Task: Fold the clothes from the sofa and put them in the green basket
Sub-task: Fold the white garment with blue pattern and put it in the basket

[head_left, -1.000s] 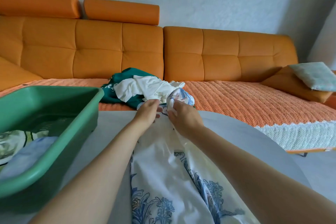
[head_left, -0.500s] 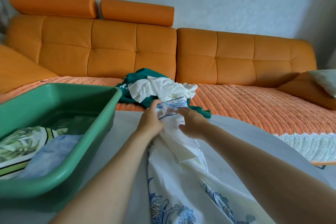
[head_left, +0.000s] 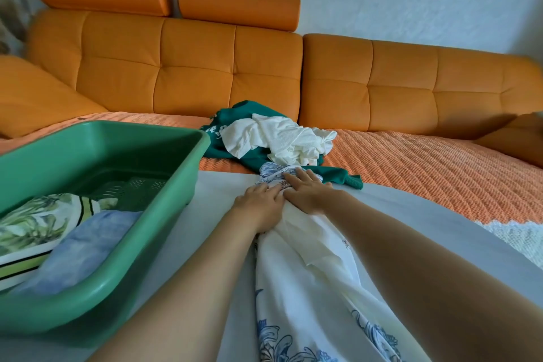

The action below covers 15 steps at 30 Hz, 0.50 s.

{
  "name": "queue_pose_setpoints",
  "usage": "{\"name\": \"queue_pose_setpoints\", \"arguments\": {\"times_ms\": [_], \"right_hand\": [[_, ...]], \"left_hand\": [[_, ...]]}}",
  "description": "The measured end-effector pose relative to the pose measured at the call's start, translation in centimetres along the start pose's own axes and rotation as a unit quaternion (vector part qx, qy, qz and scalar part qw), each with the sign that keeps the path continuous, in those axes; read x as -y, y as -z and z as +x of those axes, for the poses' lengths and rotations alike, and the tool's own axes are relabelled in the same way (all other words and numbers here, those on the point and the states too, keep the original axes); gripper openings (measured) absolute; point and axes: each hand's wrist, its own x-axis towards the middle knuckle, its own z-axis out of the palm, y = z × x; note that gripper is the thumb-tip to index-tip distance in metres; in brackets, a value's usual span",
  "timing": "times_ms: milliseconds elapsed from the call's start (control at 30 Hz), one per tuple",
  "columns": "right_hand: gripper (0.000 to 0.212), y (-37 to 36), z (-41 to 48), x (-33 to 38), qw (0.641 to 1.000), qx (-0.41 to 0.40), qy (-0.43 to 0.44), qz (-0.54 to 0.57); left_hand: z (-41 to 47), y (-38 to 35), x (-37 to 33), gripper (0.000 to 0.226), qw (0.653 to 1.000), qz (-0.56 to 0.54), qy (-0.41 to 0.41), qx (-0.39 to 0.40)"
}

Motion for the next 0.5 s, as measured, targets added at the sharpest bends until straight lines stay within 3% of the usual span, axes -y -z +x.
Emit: {"name": "queue_pose_setpoints", "arguments": {"times_ms": [200,300,500], "right_hand": [[0.065,-0.4,-1.5,-0.8,0.999,-0.033,0.019,-0.005],[0.063,-0.1,-3.8,-1.0,0.999,-0.040,0.024,0.006],[0.055,0.2,-10.8,-1.5,0.995,-0.072,0.036,0.057]], "left_hand": [[-0.1,-0.2,1.5,0.056,0.999,-0.018,0.012,0.042],[-0.6,0.2,1.1,0.053,0.999,0.030,0.008,-0.022],[-3.2,1.2,-1.7,0.049,0.993,0.013,-0.040,-0.107]]}}
